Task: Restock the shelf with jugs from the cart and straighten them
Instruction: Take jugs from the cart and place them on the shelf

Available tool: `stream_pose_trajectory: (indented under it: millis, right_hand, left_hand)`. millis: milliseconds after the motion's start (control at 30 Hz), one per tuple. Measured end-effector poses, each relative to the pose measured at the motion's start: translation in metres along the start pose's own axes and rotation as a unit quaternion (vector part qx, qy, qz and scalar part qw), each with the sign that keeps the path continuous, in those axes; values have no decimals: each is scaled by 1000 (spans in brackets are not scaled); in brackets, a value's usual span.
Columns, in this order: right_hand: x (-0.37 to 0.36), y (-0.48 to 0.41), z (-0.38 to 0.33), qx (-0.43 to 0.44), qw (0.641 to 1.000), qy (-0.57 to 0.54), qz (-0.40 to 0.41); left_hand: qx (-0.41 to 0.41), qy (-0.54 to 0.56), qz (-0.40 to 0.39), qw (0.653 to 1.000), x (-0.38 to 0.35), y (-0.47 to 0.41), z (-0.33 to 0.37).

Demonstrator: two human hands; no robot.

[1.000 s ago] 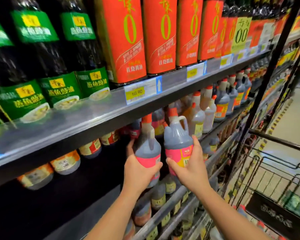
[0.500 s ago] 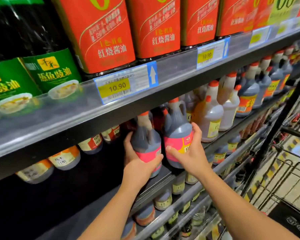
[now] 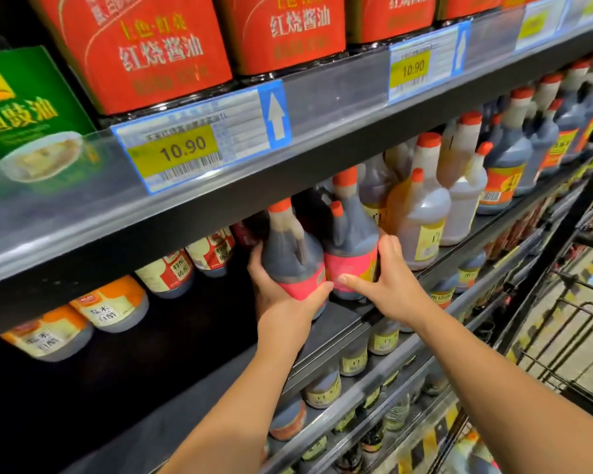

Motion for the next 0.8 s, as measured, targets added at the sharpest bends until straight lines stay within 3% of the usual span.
stream_pose_trajectory:
  millis: [567,800]
  right_hand:
    - [3,2,12,8,998,-36,49]
    - [6,3,17,-40,996,57,58]
  left_hand:
    - [-81,-91,32,992,-17,3,22]
    - [-63,-160,-42,984,-19,9,20]
Point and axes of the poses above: each hand's wrist, its own y-axis away from the middle knuckle, its own x-axis out of the back of the hand, z = x × y, the point moved 10 cm from there along -y, towards the middle knuckle, and after that the axes turned 3 degrees about y, right-handed, at the moved point
